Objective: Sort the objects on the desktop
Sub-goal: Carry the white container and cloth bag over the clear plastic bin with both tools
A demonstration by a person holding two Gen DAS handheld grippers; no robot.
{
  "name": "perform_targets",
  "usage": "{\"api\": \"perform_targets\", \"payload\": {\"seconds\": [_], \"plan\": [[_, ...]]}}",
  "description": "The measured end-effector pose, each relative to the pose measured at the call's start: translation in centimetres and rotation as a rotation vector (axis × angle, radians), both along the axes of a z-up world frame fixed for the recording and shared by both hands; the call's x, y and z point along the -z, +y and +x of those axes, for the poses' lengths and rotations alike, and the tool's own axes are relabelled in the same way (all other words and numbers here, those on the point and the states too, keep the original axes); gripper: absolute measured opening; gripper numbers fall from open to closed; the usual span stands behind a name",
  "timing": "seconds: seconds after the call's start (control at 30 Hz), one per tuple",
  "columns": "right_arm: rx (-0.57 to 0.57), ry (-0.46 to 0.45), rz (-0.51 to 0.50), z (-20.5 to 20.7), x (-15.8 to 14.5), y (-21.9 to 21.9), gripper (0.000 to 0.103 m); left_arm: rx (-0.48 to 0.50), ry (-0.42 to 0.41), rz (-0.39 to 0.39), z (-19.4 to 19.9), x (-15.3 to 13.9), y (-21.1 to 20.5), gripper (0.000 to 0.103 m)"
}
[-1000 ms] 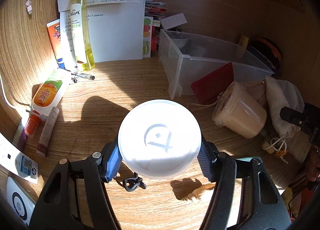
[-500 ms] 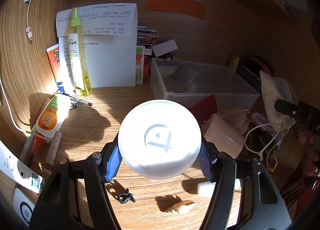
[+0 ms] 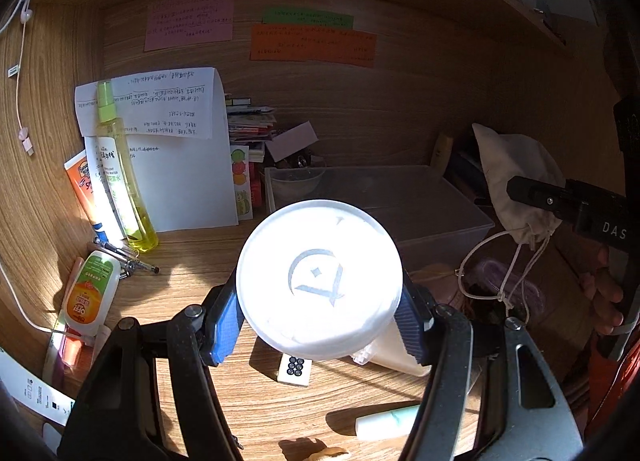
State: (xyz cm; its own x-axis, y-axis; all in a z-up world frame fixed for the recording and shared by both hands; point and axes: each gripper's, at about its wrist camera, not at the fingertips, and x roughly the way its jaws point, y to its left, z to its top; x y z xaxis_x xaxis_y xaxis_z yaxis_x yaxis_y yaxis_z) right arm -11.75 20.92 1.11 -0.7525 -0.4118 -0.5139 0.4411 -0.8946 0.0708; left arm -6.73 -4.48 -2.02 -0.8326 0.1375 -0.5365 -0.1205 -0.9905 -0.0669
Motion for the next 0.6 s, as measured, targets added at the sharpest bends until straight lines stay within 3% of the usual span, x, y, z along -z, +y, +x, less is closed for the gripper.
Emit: {"api": "perform_targets", "payload": {"seconds": [0.6], "plan": [[-0.035,0.053,0.086,-5.3,-1.7,-2.5,0.047,0.043,-0.018,-0.023,-6.7,-1.7,2.4,0.065]]}}
